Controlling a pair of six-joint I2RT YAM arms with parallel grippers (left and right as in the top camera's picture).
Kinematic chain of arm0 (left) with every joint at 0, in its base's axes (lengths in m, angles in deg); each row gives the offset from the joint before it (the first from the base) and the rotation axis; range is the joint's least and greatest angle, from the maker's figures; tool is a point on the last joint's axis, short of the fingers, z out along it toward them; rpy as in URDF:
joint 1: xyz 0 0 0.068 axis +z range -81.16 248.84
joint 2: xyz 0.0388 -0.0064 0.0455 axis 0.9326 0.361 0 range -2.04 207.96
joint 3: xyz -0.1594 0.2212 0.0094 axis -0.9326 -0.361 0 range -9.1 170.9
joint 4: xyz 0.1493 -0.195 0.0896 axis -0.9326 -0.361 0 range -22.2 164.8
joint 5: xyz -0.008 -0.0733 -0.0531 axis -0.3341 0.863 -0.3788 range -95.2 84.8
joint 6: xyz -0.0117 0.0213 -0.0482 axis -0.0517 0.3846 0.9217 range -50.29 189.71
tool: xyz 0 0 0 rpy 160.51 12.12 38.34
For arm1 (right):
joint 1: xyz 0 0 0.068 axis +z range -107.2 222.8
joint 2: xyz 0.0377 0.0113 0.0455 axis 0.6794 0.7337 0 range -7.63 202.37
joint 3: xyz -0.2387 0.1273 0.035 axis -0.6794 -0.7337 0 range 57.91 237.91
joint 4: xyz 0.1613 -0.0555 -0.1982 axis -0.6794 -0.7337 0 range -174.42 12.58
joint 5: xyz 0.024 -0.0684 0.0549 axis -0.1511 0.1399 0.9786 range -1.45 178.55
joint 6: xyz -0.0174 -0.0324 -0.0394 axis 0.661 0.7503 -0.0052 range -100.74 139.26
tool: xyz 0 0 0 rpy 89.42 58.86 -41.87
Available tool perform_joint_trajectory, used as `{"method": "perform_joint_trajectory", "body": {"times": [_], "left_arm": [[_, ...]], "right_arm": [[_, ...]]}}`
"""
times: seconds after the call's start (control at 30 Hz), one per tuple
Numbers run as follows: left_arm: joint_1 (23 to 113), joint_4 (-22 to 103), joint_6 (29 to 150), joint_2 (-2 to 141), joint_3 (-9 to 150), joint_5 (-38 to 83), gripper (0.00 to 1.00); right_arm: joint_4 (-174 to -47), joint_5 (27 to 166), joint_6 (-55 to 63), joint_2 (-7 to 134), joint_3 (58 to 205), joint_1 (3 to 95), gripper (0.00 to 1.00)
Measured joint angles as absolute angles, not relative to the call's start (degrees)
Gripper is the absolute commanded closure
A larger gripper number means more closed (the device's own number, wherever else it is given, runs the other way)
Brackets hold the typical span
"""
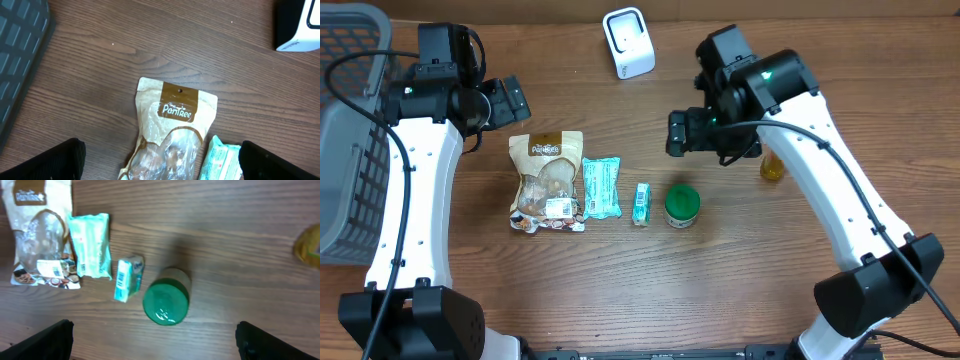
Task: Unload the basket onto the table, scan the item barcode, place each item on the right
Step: 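Release the bottle and move the right gripper over the green jar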
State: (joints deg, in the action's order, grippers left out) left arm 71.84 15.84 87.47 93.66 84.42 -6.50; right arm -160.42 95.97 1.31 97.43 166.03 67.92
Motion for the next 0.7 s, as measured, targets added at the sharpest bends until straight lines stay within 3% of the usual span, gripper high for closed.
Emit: {"method": "perform_joint_trajectory", "body": {"times": [0.43,0.7], "left_arm": [[71.82,15.84,87.47,93.66,84.42,-6.5,0.0],[71.84,15.84,87.47,93.66,84.42,-6.5,0.0]], "right_arm": [[-160.16,96.04,-0.62,97.43,165.24,67.97,0.0],[-155.59,96.04,-3.66,97.43,154.27,67.95,0.0]]}}
